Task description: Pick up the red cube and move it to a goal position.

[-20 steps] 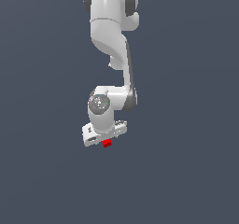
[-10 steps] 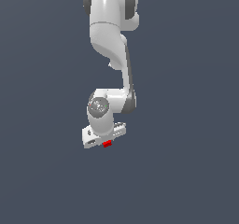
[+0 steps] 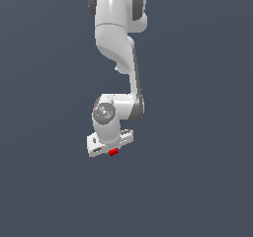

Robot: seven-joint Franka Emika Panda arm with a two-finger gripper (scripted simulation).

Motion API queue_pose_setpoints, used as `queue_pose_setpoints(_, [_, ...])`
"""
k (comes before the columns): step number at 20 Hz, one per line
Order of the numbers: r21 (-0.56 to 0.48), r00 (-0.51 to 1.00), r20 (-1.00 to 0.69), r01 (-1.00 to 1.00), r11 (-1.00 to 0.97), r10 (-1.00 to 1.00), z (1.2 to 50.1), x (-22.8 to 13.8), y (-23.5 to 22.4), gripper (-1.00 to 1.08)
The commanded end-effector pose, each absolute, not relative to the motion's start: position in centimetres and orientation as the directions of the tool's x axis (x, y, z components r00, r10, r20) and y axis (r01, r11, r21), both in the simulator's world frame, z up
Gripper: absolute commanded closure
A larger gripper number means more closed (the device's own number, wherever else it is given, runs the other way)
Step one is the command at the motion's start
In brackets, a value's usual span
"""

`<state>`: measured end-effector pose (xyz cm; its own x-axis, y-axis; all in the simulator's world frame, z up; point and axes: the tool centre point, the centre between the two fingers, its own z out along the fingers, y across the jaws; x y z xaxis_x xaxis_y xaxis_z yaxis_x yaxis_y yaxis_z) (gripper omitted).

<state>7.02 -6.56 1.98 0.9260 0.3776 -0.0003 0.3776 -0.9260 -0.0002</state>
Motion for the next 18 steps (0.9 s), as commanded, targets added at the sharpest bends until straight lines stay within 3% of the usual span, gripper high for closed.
queue_pose_setpoints(1, [0.000, 0.926, 0.000, 0.378, -0.926, 0.378, 2.0, 7.0, -6.6, 1.08])
queue_pose_setpoints(18, [0.000, 0.926, 0.000, 0.378, -0.926, 0.378, 7.2, 3.5, -2.5, 1.08])
